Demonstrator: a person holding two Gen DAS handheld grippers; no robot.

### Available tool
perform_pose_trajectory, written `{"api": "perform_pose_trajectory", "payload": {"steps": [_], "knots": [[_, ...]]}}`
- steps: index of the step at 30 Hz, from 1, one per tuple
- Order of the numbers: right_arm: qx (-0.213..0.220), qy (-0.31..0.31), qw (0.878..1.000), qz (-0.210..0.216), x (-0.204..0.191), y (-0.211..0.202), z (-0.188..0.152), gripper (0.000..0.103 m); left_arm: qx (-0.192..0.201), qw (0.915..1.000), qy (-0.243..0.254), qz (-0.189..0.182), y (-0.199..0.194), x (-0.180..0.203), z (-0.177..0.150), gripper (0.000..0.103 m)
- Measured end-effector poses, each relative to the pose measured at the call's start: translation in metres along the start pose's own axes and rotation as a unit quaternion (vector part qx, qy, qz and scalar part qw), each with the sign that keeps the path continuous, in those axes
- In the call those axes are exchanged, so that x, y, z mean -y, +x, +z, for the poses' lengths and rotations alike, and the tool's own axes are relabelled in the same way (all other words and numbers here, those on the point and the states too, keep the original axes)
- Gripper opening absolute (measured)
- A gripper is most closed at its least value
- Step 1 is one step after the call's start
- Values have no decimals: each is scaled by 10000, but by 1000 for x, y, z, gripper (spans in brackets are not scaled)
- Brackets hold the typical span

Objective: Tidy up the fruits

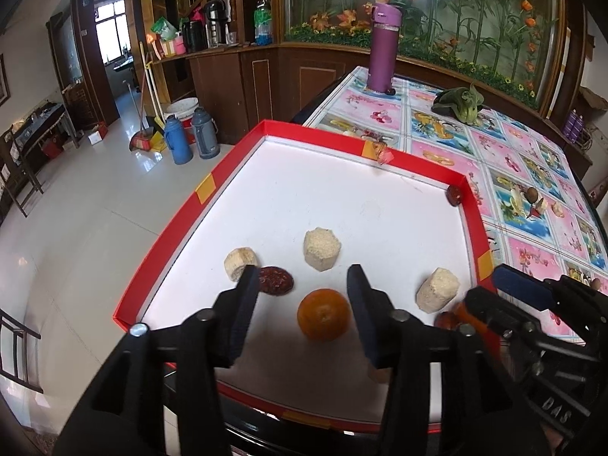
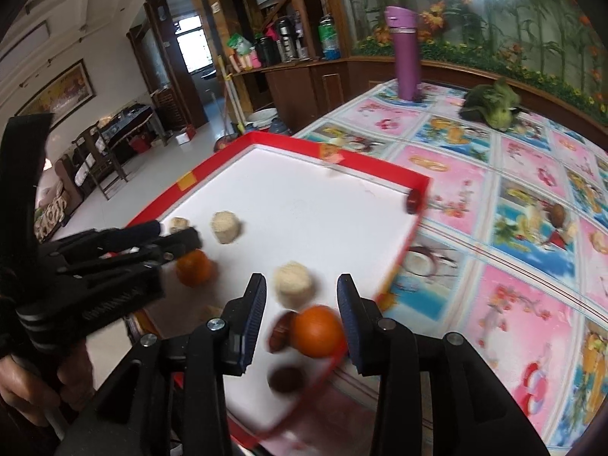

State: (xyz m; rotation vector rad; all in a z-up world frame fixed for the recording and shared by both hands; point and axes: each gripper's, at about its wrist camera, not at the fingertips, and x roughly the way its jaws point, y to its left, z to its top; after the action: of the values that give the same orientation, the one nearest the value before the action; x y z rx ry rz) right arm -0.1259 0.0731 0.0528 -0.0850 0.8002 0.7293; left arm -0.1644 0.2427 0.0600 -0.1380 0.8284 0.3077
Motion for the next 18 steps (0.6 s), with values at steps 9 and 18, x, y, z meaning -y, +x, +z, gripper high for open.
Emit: {"api": "perform_pose_trajectory", "payload": {"steps": [9,18], "knots": [[197,764,9949,-623,91,-40,-13,38,57,9986,434,-289,-10,43,9,57],[494,1747,9715,-1525,226,-85,-7,38,112,9892,1224,-801,-13,130,35,62]]}}
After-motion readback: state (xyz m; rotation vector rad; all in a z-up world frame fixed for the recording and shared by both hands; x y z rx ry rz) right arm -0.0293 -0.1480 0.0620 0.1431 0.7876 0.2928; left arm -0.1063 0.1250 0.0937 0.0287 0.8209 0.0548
